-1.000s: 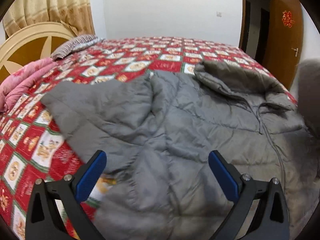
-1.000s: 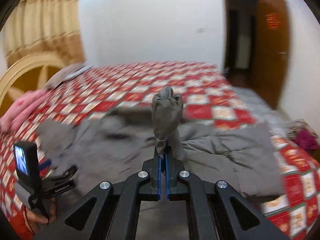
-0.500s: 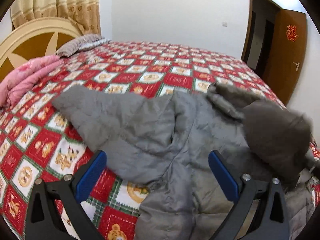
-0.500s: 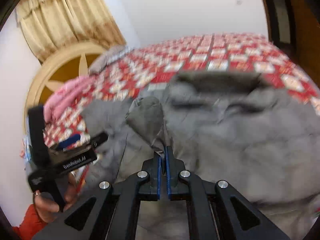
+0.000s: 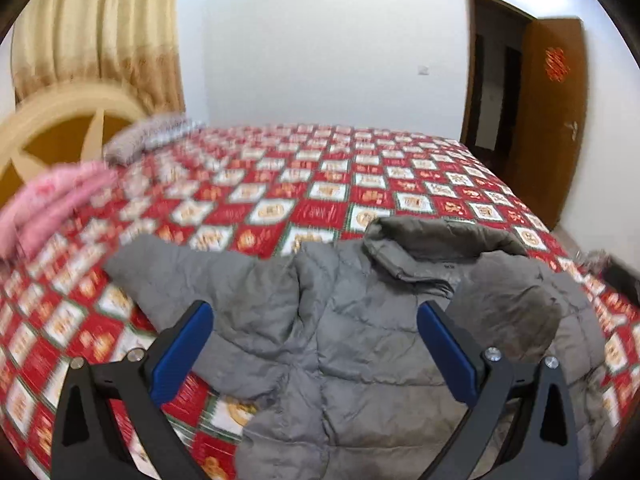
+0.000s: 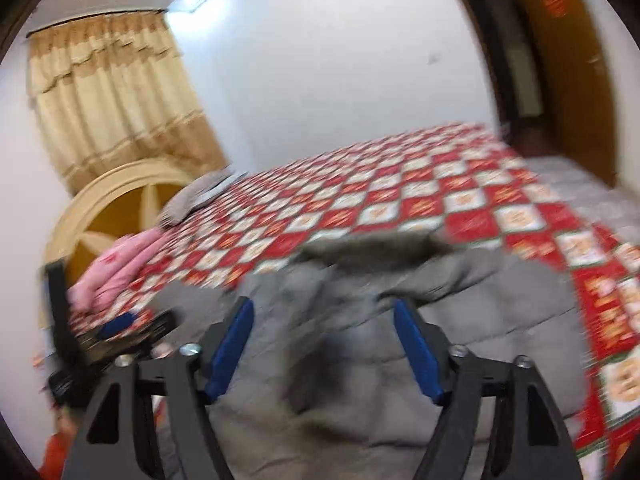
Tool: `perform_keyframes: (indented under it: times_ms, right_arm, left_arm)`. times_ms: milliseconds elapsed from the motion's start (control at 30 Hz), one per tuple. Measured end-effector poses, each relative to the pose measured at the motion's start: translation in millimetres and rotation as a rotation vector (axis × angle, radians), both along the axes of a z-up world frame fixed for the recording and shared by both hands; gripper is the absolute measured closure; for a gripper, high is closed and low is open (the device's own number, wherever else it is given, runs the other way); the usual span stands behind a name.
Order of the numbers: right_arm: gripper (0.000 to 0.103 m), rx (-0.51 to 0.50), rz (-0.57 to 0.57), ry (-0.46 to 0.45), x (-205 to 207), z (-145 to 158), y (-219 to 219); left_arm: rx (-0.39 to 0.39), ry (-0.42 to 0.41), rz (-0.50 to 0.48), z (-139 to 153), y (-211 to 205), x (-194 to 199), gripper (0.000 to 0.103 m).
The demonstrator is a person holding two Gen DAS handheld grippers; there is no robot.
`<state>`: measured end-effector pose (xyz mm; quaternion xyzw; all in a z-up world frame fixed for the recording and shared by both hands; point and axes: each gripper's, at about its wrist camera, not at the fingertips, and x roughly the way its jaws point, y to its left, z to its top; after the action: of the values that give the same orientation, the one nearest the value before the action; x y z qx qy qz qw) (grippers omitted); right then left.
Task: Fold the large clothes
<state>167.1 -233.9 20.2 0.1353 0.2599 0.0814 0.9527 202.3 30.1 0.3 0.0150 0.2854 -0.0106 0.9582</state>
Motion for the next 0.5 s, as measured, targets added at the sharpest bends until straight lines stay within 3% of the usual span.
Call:
perform_keyframes:
  times_ms: [67,133,200,300,400,467,500]
  right_arm:
    - [0.055,-0.042,-0.117,0.049,9,-2,-18]
    - [0.058,-0.052,-0.168,0.111,20,-19,-31]
    - [0.058,-0.044,-0.138,0.188,26,-42,-22]
    - [0.058,-0.001,0.025,0.248,26,-75,25]
    - [0.058,-0.008,0.147,0.336,36,-101,62]
    - [0.058,0.016,0.129,0.341,38,-100,59]
    - [0.058,0.021,0.077,0.290,37,-88,46]
  left_arm:
    - [0.023,-0.028,-0.017,7,-9,-4,0.000]
    - [-0.012,-0.024,-0.033,11,-13,-5,0.000]
    - [-0.057,-0.012,-0.036,12,-14,-5,0.000]
    - [-0.070,-0.005,-0.013,10,-18,-8,0.000]
    - [0.001,0.019,-0.006,1,-30,-5,0.000]
    - [0.051,0.038,0.008,-9,-33,-1,0.000]
    - [0.053,0.045,0.011,-14,-32,1,0.000]
